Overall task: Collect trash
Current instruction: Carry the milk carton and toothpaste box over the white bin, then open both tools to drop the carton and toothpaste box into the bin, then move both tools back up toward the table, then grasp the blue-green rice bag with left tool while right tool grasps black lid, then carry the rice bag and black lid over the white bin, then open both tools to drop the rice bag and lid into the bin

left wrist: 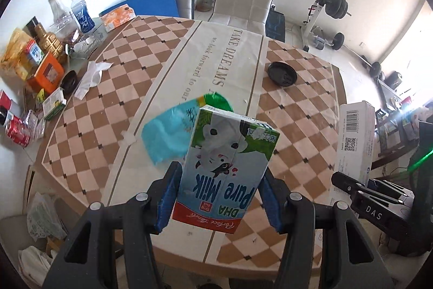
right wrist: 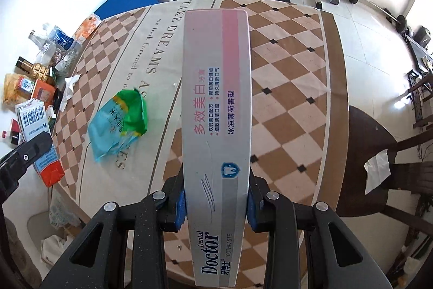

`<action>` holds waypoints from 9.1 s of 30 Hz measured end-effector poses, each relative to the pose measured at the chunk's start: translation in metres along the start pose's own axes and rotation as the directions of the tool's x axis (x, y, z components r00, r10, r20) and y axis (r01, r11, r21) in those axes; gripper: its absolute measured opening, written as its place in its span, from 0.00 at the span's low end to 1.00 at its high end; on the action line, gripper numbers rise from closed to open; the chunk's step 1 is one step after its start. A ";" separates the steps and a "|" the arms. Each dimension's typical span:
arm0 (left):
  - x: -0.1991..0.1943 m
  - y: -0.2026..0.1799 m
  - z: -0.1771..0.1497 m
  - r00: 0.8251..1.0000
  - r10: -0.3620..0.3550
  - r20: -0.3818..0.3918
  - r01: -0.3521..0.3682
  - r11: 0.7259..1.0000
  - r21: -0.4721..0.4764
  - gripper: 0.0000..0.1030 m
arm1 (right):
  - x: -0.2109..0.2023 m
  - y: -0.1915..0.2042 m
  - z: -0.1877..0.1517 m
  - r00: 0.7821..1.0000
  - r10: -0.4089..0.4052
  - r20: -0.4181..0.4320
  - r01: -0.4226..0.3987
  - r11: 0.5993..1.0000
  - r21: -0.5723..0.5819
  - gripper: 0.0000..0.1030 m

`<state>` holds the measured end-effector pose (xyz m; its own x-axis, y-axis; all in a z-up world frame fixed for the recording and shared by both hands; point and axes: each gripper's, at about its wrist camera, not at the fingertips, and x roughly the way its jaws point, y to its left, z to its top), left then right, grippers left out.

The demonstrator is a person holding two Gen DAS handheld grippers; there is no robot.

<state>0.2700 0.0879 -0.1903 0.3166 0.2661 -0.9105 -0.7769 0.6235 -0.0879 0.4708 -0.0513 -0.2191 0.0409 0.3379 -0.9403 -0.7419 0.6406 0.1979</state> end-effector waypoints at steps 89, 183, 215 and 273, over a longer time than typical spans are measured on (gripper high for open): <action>0.249 0.146 -0.403 0.820 0.034 -0.572 -0.166 0.970 -0.179 0.97 | 0.340 0.043 -0.422 0.883 -0.106 -0.458 0.041 0.988 -0.150 1.00; 0.222 0.007 0.163 0.919 0.260 -0.295 -0.214 0.960 0.180 0.15 | 0.217 -0.001 0.241 0.988 0.002 -0.157 -0.020 0.994 -0.108 0.82; -0.018 0.040 -0.093 0.995 -0.045 -0.089 0.045 0.999 -0.002 0.12 | -0.014 0.045 -0.086 0.992 0.123 -0.021 -0.124 0.991 -0.047 0.81; 0.385 0.151 -0.407 0.825 -0.047 -0.563 -0.128 0.955 -0.267 0.98 | 0.495 -0.021 -0.442 0.841 0.196 -0.505 -0.118 0.976 0.181 1.00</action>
<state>0.0536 -0.0147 -0.7188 -0.0083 -0.2234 -0.9747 -0.9280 0.3648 -0.0757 0.2108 -0.2022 -0.8113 -0.4487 0.0614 -0.8916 -0.6079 0.7103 0.3548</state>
